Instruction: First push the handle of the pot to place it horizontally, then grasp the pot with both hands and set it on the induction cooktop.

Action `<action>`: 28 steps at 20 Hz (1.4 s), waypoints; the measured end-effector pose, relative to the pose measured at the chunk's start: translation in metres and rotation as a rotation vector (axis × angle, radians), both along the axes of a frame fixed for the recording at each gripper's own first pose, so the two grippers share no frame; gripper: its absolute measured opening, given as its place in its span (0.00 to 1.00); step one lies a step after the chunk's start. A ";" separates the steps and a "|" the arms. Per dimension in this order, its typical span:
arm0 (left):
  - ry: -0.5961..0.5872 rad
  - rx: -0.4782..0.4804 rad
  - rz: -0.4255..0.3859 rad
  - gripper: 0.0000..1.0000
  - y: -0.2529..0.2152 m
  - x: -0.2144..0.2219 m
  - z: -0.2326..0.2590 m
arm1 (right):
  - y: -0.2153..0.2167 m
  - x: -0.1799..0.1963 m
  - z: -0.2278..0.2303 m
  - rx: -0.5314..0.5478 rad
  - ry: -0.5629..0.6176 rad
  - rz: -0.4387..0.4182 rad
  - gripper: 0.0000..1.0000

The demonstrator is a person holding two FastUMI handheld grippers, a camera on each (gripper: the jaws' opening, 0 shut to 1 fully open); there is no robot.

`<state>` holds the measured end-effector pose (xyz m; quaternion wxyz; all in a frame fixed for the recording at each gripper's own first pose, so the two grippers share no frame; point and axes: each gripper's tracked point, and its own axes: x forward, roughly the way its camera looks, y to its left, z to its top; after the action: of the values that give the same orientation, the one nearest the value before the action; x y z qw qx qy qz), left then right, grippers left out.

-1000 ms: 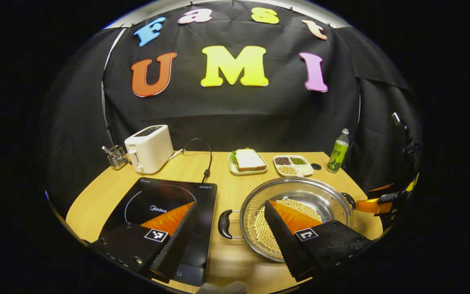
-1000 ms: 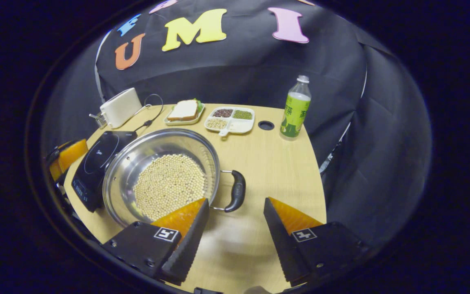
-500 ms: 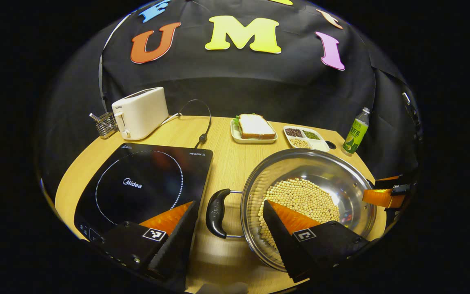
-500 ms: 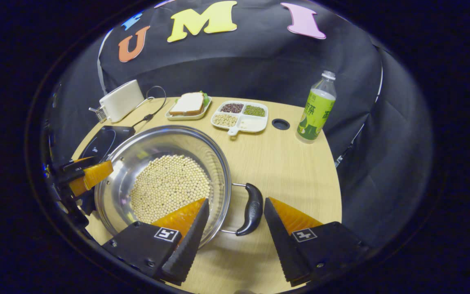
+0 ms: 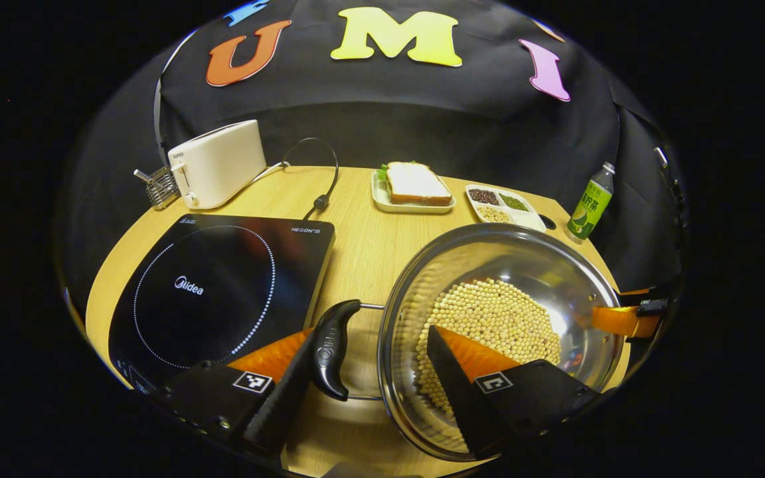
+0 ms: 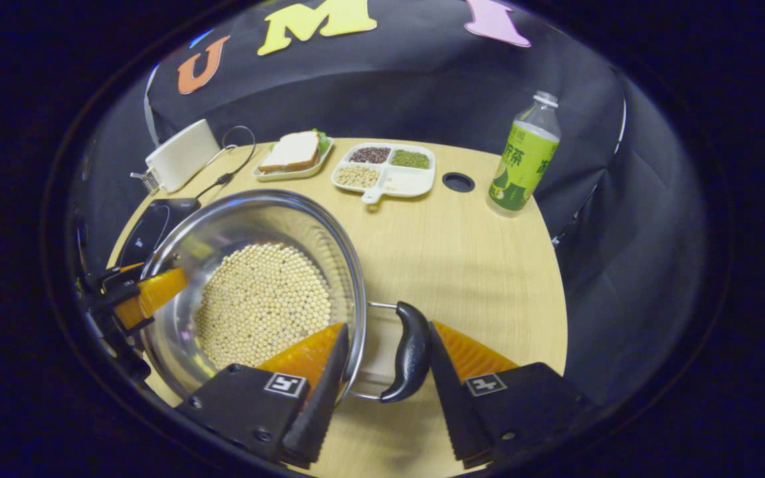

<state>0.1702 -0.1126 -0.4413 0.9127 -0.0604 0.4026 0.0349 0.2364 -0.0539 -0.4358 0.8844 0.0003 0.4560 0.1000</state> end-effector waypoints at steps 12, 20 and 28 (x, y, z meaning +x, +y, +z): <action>0.074 -0.019 -0.020 0.59 0.004 -0.002 0.003 | 0.002 -0.008 0.010 -0.013 0.041 -0.030 0.55; 0.018 0.003 -0.063 0.59 0.022 0.002 0.039 | 0.016 -0.022 0.044 -0.006 -0.001 -0.063 0.55; -0.029 0.019 -0.089 0.59 0.067 0.000 0.072 | 0.059 -0.036 0.080 0.012 -0.040 -0.090 0.54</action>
<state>0.1700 -0.0452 -0.3690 0.9197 -0.0343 0.3911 -0.0028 0.2008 0.0047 -0.3560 0.8969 0.0239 0.4372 0.0628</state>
